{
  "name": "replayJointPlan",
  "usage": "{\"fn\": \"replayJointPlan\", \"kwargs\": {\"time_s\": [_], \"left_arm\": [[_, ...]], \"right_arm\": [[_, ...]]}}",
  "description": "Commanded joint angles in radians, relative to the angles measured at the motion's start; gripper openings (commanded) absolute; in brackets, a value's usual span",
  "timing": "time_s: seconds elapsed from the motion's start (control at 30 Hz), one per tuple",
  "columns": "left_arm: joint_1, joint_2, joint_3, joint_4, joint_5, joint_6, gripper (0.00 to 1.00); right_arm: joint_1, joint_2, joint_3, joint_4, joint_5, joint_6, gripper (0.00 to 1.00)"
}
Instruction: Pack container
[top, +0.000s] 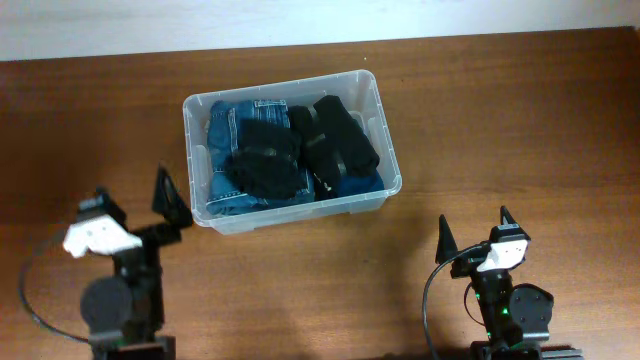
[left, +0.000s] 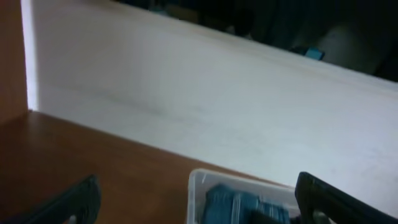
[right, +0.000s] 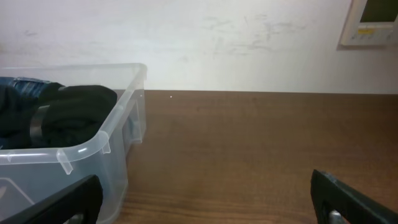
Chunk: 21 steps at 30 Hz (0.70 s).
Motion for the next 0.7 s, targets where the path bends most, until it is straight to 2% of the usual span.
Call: {"fn": "replayJointPlan", "kwargs": {"time_s": [0.0, 0.3, 0.53, 0.67], "left_arm": [[-0.003, -0.137, -0.156, 0.079, 0.01, -0.007, 1.0], [-0.003, -0.334, -0.373, 0.196, 0.01, -0.006, 0.99], [-0.003, -0.407, -0.403, 0.179, -0.008, -0.006, 0.99], [-0.003, -0.468, -0.403, 0.098, -0.024, -0.006, 0.99]], "right_arm": [[0.009, -0.008, -0.009, -0.001, 0.012, 0.011, 0.98], [0.009, -0.008, -0.009, -0.001, 0.012, 0.011, 0.98], [0.009, -0.008, -0.009, -0.001, 0.012, 0.011, 0.98], [0.009, -0.008, -0.009, -0.001, 0.012, 0.011, 0.98]]}}
